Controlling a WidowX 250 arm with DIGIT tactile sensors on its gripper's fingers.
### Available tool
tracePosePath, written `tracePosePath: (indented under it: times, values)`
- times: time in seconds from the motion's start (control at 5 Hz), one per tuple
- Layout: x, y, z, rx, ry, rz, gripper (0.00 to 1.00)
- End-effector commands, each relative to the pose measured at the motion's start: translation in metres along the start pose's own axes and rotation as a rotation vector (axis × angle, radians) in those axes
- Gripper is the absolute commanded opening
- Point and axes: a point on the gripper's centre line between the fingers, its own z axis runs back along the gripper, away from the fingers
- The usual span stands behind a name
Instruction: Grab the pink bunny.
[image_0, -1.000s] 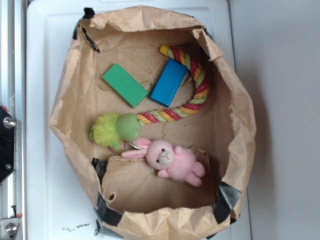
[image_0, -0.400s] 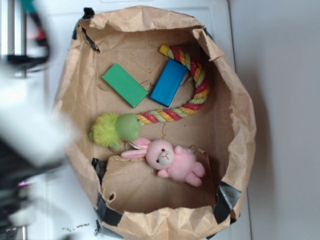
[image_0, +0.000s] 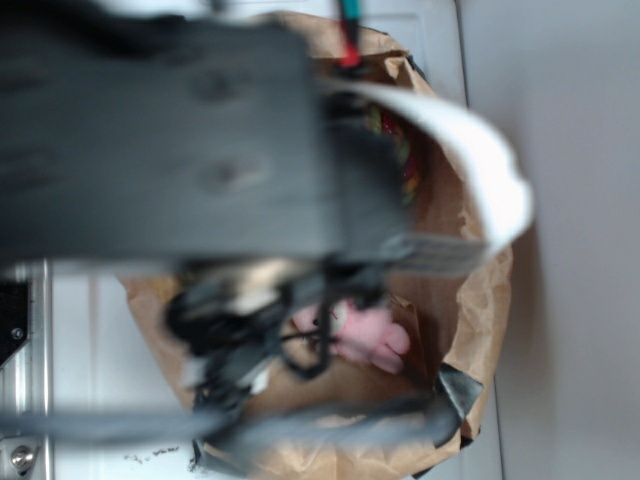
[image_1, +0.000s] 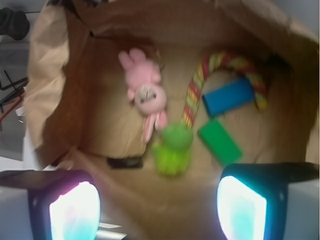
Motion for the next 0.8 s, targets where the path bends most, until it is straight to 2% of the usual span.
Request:
tracePosePath:
  times: [0.0,0.2,0.6]
  values:
    - [0.028,0.001,-0.018,0.086,-0.122,-0.272,1.0]
    - [0.033,-0.001,-0.042,0.068,-0.103,-0.306,1.0]
    - [0.043,-0.017,-0.072,-0.003,-0.069,-0.363,1.0]
